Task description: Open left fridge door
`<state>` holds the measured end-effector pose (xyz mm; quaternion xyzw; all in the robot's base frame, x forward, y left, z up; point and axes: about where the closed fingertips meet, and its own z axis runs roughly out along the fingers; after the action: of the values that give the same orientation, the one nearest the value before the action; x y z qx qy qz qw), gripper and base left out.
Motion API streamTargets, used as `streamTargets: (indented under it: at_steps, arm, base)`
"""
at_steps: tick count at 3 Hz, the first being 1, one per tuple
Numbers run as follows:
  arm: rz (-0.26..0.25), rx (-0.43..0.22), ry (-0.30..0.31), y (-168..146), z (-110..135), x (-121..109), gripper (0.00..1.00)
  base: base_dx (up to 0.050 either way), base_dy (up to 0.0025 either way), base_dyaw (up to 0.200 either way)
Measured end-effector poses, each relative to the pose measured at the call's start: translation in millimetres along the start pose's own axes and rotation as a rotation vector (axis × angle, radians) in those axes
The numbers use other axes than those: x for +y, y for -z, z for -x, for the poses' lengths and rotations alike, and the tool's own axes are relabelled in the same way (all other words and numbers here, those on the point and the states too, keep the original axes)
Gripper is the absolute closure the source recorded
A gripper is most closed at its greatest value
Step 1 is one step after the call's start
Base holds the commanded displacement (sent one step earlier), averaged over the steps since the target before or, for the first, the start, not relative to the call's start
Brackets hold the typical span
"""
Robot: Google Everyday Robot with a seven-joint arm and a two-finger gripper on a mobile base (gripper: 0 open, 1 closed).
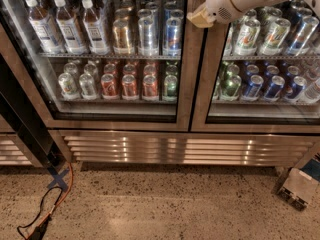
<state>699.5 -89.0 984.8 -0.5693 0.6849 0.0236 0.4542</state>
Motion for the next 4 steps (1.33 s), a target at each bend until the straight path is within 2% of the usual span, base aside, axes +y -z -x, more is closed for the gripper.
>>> streamTargets:
  at_steps: [4]
  arm:
    - [0.000,0.000,0.000,16,-4,-17,1.00]
  base:
    - [0.000,0.00000,0.000]
